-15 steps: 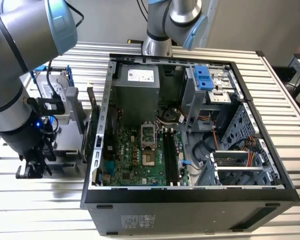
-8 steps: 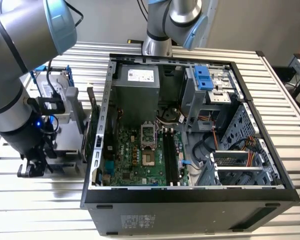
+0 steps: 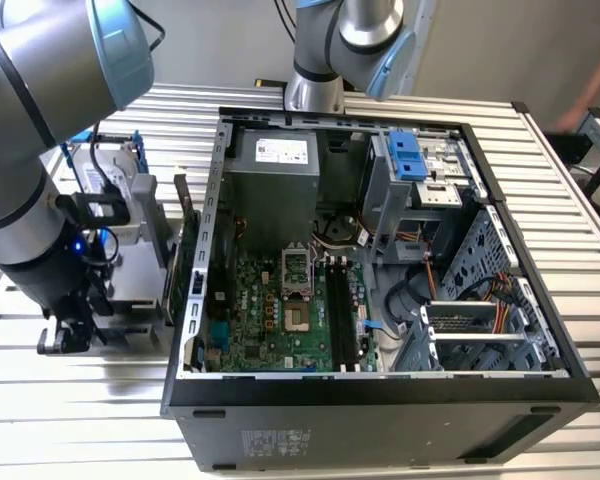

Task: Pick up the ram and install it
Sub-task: 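Pick up the ram and move it above insertion slot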

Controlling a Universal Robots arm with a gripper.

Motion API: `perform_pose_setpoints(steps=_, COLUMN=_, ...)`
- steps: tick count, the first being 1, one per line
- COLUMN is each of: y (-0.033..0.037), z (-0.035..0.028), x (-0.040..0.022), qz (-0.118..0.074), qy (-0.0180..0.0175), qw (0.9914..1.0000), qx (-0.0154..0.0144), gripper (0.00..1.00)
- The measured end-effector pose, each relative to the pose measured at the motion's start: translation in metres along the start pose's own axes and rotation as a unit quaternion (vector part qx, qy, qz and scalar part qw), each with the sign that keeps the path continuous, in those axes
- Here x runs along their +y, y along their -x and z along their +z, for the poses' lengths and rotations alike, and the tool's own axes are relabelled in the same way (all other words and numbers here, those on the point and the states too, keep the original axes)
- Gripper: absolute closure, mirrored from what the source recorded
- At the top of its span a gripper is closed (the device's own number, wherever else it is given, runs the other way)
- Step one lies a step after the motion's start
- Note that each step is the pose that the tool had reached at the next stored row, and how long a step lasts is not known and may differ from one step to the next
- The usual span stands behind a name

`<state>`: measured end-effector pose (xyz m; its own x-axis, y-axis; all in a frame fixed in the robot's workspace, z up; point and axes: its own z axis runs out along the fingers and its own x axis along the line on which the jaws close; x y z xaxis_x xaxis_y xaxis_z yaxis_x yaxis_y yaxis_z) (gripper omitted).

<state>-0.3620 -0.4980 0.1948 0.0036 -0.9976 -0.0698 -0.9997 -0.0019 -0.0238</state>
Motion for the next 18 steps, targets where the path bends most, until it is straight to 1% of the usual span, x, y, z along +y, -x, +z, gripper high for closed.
perform_pose_setpoints(steps=10, y=0.0, z=0.0, x=0.0, qz=-0.002, qy=0.0002, qw=1.0, qx=-0.0001, gripper=0.0)
perform_pose_setpoints(steps=11, y=0.0, z=0.0, x=0.0, qz=-0.002, qy=0.0002, qw=1.0, qx=0.0, gripper=1.0)
perform_pose_setpoints(steps=18, y=0.0, z=0.0, x=0.0, qz=-0.003, qy=0.0002, qw=1.0, qx=-0.0001, gripper=1.0)
